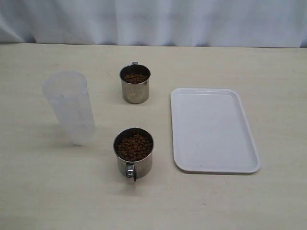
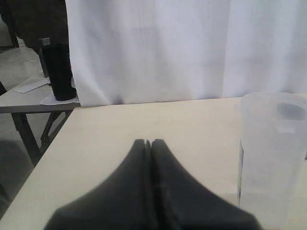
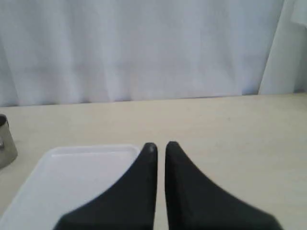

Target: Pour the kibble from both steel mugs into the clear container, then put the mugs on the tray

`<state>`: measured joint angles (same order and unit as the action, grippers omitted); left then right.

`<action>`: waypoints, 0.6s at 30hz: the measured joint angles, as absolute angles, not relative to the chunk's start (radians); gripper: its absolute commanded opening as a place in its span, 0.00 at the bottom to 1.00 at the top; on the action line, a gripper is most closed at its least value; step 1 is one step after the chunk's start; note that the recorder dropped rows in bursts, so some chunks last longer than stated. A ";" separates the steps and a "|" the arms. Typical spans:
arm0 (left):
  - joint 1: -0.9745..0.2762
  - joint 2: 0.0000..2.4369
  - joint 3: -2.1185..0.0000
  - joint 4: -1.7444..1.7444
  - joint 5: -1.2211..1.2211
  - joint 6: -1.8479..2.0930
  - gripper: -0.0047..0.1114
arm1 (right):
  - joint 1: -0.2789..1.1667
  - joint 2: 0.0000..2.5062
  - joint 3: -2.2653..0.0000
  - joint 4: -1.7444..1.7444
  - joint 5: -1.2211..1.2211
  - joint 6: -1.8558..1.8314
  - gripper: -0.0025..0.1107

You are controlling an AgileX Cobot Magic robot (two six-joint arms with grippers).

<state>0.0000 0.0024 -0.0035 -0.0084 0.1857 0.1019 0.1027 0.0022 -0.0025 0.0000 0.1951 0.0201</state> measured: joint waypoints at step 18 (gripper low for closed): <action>0.000 0.002 -0.003 -0.008 0.186 0.102 0.04 | 0.103 0.002 -0.001 0.007 -0.176 0.252 0.06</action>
